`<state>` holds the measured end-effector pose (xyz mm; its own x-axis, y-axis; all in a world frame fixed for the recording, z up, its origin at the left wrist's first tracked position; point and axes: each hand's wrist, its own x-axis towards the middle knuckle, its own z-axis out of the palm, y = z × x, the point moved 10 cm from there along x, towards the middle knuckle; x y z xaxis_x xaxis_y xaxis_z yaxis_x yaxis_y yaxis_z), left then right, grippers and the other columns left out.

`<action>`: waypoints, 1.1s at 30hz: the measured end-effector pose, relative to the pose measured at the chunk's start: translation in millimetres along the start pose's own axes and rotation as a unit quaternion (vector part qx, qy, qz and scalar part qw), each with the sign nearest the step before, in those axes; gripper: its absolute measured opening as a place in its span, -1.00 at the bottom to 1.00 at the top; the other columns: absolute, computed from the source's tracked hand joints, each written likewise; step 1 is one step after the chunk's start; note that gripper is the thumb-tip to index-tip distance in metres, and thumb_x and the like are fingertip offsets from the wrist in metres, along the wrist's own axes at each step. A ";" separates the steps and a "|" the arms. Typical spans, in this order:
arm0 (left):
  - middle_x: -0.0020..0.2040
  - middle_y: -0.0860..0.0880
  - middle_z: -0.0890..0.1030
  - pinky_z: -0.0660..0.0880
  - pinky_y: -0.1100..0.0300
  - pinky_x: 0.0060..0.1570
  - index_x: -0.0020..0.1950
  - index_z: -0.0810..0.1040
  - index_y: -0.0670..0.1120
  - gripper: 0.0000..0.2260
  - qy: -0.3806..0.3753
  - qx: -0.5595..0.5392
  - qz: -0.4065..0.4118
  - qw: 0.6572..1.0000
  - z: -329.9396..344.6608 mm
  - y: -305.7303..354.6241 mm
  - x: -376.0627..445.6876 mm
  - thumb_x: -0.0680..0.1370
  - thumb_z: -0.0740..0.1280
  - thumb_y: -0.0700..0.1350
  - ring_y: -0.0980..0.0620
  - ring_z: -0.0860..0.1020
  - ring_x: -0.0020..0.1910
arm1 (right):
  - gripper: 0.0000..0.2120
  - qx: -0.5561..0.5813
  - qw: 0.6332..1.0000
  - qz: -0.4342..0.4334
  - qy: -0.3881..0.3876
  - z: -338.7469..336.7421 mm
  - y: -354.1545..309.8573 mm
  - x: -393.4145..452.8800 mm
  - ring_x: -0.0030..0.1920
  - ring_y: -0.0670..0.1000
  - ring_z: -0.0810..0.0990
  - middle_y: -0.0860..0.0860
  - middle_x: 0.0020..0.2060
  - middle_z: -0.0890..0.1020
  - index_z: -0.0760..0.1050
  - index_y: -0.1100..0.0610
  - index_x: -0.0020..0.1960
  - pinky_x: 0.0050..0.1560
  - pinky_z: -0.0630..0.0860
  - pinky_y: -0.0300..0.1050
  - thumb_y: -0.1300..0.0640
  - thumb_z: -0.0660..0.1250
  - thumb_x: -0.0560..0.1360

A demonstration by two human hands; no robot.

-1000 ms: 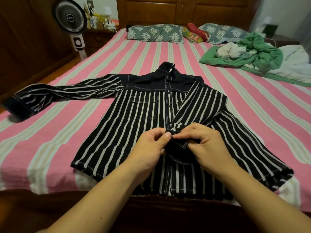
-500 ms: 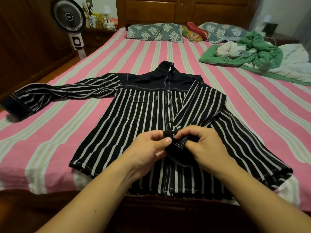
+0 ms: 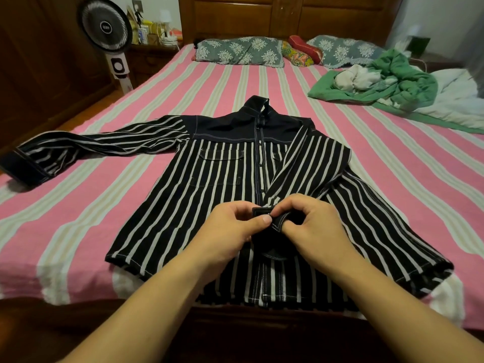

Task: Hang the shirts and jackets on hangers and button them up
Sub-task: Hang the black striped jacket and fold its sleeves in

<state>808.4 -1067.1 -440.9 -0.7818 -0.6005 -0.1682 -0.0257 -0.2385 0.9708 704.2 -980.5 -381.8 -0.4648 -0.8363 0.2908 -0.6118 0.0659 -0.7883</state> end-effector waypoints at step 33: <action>-0.30 -0.12 0.47 0.39 0.03 -0.46 -0.24 0.58 -0.28 -0.88 0.143 0.541 0.507 0.656 32.5 60.7 -48.1 0.50 0.37 -0.37 -0.05 0.38 -0.39 | -0.53 0.037 0.997 -0.058 -0.028 7.6 -2.3 0.1 0.07 -0.14 0.65 -0.13 -0.04 0.69 0.67 -0.02 0.21 0.15 0.56 -0.23 0.45 0.36 0.48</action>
<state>824.2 -1027.9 -368.3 -0.5944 -0.1871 0.7821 -0.1310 0.9821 0.1353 710.5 -984.9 -384.1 -0.3564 -0.8647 0.3540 -0.6096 -0.0719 -0.7895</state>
